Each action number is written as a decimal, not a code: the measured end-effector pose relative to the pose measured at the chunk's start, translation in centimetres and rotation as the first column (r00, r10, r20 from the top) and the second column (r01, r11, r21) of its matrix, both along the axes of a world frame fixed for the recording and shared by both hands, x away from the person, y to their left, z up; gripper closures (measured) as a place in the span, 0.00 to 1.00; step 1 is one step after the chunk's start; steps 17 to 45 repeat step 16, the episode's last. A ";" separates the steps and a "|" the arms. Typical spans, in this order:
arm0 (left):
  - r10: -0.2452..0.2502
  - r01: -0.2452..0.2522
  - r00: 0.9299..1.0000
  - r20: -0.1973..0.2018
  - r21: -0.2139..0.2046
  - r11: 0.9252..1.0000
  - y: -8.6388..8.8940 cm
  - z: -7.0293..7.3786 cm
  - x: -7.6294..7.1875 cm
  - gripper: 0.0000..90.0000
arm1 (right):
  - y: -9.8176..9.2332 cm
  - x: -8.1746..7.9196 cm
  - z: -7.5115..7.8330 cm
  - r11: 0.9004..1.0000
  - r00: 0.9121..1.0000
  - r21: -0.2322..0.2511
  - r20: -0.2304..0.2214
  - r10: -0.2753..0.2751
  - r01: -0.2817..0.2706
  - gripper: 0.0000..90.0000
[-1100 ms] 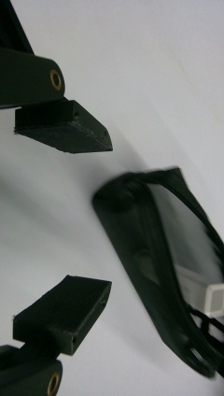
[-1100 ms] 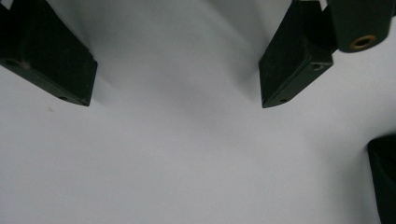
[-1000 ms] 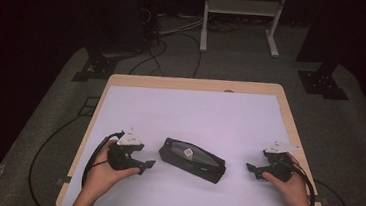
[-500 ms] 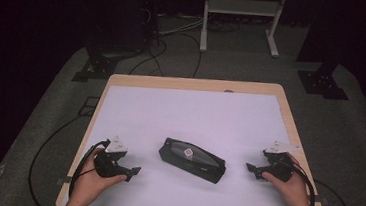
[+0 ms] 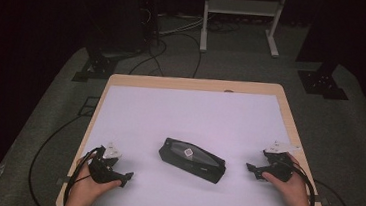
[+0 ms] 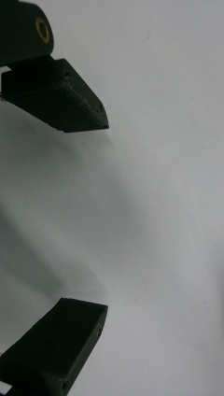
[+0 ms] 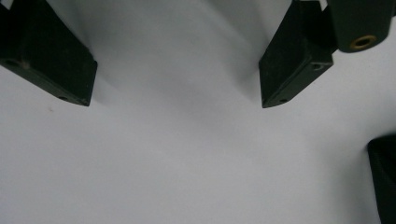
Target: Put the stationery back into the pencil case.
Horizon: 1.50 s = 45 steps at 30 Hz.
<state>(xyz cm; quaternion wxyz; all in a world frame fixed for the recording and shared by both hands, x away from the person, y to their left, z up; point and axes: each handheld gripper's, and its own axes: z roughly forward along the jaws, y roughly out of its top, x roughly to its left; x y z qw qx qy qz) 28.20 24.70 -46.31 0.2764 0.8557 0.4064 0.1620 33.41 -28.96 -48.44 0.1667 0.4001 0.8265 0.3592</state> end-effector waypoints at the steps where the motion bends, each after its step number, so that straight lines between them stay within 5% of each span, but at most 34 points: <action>1: 0.007 -0.007 1.000 0.002 -0.004 1.000 0.1 -0.2 0.0 0.10 | 0.0 0.0 0.0 1.000 1.000 0.000 0.000 0.000 0.000 0.11; 5: 0.016 -0.016 1.000 0.012 -0.039 0.999 0.6 -0.5 -0.2 0.08 | 0.0 0.0 0.0 1.000 1.000 0.000 0.000 0.000 0.000 0.11; 8: 0.014 -0.008 0.998 0.066 -0.092 0.996 1.1 -1.2 -0.6 0.06 | 0.0 0.0 0.0 1.000 1.000 0.000 0.000 0.000 0.000 0.11; 12: 0.012 -0.002 0.996 0.090 -0.115 0.993 1.3 -1.6 -0.9 0.05 | 0.0 0.0 0.0 1.000 1.000 0.001 0.000 0.000 0.000 0.11; 45: 0.011 -0.001 0.996 0.091 -0.114 0.993 1.3 -1.6 -0.8 0.04 | 0.0 0.0 0.0 1.000 1.000 0.000 0.000 0.000 0.000 0.11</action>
